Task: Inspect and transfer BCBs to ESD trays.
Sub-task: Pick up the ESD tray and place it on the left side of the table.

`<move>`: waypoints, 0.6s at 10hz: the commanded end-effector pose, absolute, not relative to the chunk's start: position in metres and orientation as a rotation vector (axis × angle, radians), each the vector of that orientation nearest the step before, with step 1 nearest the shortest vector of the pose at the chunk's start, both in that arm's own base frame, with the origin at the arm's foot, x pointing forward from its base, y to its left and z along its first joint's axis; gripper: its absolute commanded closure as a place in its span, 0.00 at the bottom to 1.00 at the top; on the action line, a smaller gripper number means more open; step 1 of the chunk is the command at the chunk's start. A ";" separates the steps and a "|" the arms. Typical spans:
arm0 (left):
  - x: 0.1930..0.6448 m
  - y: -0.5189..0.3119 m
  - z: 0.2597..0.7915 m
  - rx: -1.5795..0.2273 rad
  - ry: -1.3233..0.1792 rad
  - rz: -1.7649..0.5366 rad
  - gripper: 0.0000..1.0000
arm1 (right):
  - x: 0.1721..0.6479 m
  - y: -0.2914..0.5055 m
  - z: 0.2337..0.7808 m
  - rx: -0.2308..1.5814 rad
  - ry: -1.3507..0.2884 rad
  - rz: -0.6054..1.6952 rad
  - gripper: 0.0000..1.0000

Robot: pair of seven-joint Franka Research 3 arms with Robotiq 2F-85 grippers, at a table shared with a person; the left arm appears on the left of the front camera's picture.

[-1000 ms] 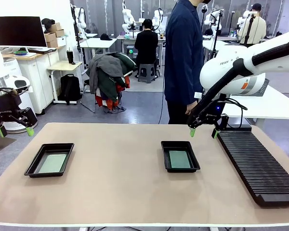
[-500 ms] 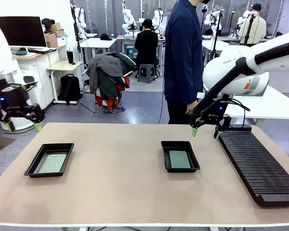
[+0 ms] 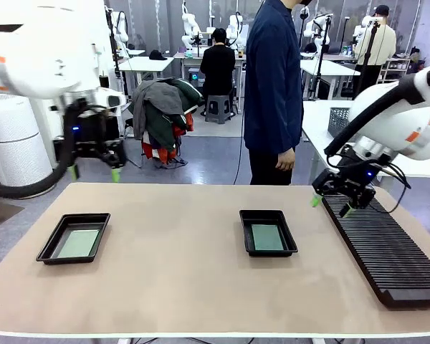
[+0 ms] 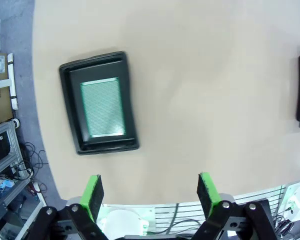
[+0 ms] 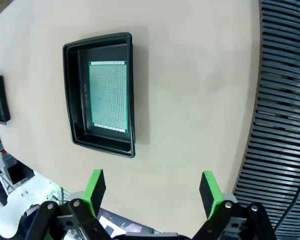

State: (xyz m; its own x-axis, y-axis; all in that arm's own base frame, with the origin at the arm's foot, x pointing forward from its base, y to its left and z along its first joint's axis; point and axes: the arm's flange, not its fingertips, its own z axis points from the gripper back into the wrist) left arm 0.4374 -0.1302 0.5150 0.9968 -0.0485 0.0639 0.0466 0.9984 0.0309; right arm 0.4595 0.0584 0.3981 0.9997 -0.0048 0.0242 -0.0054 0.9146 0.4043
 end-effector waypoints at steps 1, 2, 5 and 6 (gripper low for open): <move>0.459 -0.173 0.516 0.022 -0.052 -0.041 0.00 | 0.449 0.040 0.383 0.520 -0.046 0.043 0.00; 0.465 -0.201 0.512 0.013 -0.053 -0.045 0.00 | 0.445 0.032 0.379 0.547 -0.055 0.056 0.00; 0.491 -0.266 0.493 -0.025 -0.062 -0.071 0.00 | 0.437 0.008 0.376 0.641 -0.091 0.103 0.00; 0.501 -0.285 0.483 -0.038 -0.045 -0.077 0.00 | 0.435 0.001 0.376 0.668 -0.100 0.113 0.00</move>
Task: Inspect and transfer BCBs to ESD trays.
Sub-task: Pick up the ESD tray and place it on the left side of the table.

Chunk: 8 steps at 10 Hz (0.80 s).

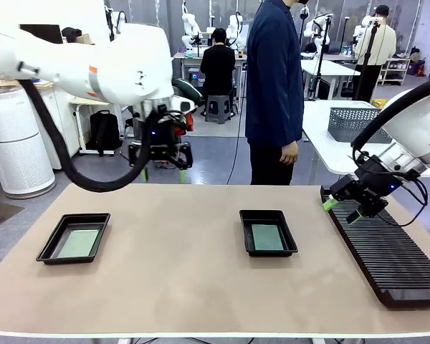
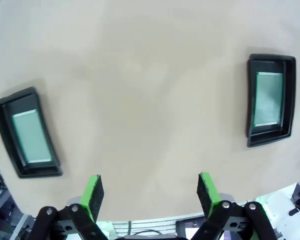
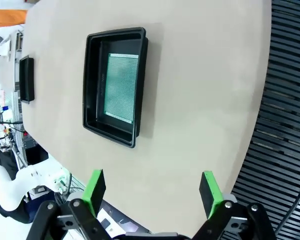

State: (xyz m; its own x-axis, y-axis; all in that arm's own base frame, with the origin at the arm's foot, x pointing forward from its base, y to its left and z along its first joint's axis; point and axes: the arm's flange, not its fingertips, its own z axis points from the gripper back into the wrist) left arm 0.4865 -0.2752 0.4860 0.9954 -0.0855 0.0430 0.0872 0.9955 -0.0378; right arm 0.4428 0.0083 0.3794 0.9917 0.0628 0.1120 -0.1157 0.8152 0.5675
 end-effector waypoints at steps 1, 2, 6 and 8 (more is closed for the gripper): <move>0.510 -0.302 0.472 -0.049 -0.039 -0.083 0.00 | 0.433 -0.007 0.376 0.676 -0.106 0.114 0.00; 0.518 -0.320 0.461 -0.061 -0.044 -0.079 0.00 | 0.431 -0.014 0.376 0.682 -0.102 0.125 0.00; 0.540 -0.379 0.417 -0.083 -0.064 -0.046 0.00 | 0.440 0.001 0.379 0.628 -0.093 0.102 0.00; 0.541 -0.400 0.400 -0.084 -0.064 -0.041 0.00 | 0.440 0.001 0.379 0.628 -0.093 0.102 0.00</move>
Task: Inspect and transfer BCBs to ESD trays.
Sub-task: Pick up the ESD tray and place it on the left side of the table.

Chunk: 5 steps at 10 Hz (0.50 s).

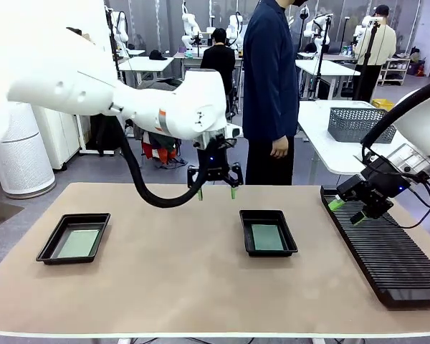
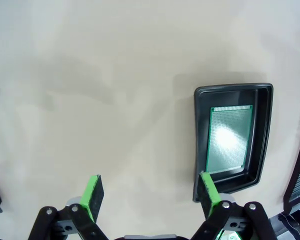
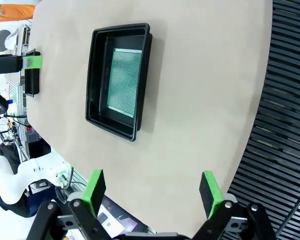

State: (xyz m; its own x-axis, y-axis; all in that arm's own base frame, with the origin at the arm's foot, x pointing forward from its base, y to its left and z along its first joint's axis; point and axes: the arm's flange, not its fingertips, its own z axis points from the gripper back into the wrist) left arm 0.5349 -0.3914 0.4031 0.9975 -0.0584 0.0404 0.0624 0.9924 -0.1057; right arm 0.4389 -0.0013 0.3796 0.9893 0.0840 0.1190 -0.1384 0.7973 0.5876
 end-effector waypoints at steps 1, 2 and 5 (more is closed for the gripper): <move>0.541 -0.410 0.392 -0.076 -0.075 -0.026 0.00 | 0.440 0.001 0.379 0.628 -0.093 0.102 0.00; 0.540 -0.421 0.383 -0.063 -0.077 -0.027 0.00 | 0.440 0.001 0.379 0.628 -0.093 0.102 0.00; 0.532 -0.442 0.359 -0.031 -0.095 -0.015 0.00 | 0.440 0.001 0.379 0.628 -0.093 0.102 0.00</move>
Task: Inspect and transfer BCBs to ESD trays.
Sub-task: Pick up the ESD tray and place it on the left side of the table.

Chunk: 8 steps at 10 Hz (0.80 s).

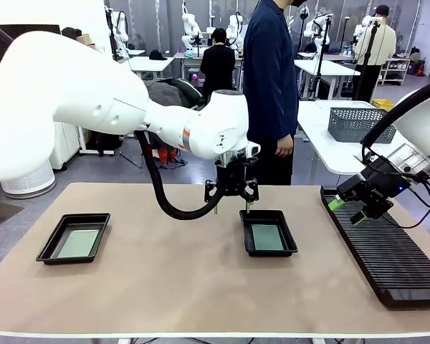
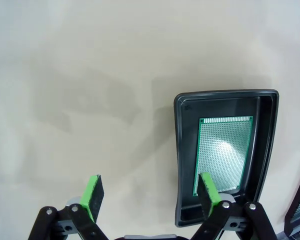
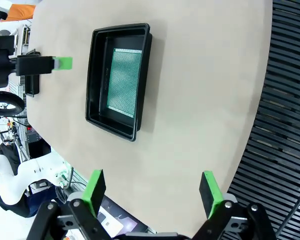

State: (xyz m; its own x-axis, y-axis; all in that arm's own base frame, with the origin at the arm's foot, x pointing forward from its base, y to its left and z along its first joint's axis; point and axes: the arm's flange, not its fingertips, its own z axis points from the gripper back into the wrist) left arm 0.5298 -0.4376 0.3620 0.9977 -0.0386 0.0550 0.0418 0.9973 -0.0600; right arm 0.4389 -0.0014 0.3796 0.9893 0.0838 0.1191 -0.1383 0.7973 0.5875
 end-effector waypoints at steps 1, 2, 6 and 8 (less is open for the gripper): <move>0.530 -0.448 0.351 -0.025 -0.092 -0.022 0.00 | 0.440 0.001 0.379 0.628 -0.093 0.102 0.00; 0.527 -0.454 0.344 -0.022 -0.089 -0.022 0.00 | 0.440 0.001 0.379 0.628 -0.093 0.102 0.00; 0.525 -0.467 0.319 -0.028 -0.119 -0.053 0.00 | 0.440 0.001 0.379 0.628 -0.093 0.102 0.00; 0.523 -0.467 0.312 -0.020 -0.113 -0.043 0.00 | 0.440 0.001 0.379 0.628 -0.093 0.102 0.00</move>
State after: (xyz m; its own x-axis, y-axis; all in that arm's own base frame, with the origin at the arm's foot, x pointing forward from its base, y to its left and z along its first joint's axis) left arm 0.5228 -0.4666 0.3133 0.9947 -0.0671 0.0779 0.0705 0.9967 -0.0412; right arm 0.4389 -0.0014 0.3796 0.9893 0.0838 0.1191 -0.1383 0.7973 0.5875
